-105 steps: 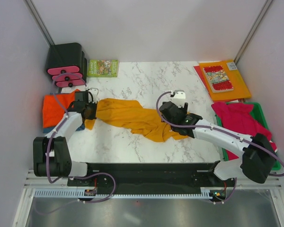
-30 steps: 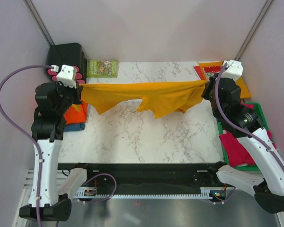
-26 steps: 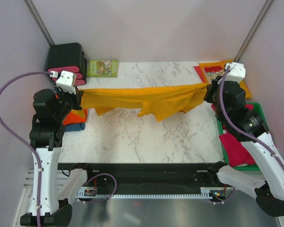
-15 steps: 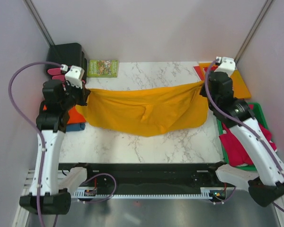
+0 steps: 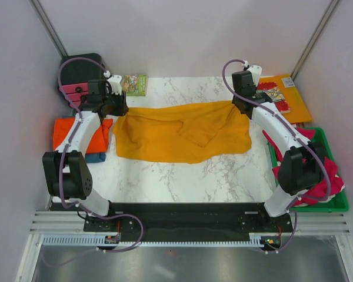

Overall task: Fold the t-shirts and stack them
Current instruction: Flatten out the tshirt

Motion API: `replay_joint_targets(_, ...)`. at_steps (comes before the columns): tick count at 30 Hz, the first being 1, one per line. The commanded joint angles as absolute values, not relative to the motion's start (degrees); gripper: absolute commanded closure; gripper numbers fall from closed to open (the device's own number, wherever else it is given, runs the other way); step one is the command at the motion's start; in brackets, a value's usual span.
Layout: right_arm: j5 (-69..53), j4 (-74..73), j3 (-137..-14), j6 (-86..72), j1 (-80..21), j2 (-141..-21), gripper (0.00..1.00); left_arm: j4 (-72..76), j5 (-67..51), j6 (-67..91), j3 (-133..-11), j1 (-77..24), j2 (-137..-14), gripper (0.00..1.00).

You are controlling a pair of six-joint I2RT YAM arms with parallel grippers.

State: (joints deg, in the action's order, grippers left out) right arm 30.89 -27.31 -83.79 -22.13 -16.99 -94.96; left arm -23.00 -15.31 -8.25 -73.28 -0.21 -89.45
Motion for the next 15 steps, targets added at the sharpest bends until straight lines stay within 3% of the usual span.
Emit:
replay_joint_targets(1, 31.65, -22.25, -88.95, -21.71, -16.61, -95.98, 0.41, -16.88, -12.49, -7.74, -79.89, -1.14, -92.8, 0.44)
replay_joint_targets(2, 30.86, -21.98, -88.68, -21.62, -16.79, -95.72, 0.36, -16.53, -12.13, -7.21, -80.76, -1.14, -93.16, 0.32)
replay_joint_targets(3, 30.85, -21.71, -88.42, -21.53, -17.05, -95.45, 0.31, -16.18, -11.87, -6.95, -80.95, -1.14, -93.34, 0.28)
replay_joint_targets(4, 30.59, -21.45, -88.07, -21.45, -17.14, -95.1, 0.26, -16.08, -11.52, -6.94, -80.95, -1.14, -93.51, 0.24)
replay_joint_targets(7, 29.97, -21.27, -84.66, -21.62, -18.28, -92.74, 0.23, -16.17, -10.73, -6.42, -80.16, -1.14, -92.91, 0.21)
replay_joint_targets(9, 27.61, -20.92, -82.02, -22.06, -19.68, -91.33, 0.26, -16.35, -10.55, -6.24, -77.53, -1.14, -91.77, 0.21)
replay_joint_targets(13, 27.68, -18.29, -72.18, -23.81, -25.21, -87.37, 0.42, -16.26, -11.16, -6.94, -69.72, -1.14, -87.28, 0.27)
replay_joint_targets(15, 28.91, -17.41, -66.55, -24.6, -29.52, -86.31, 0.44, -15.91, -10.55, -7.91, -64.79, -1.14, -85.0, 0.28)
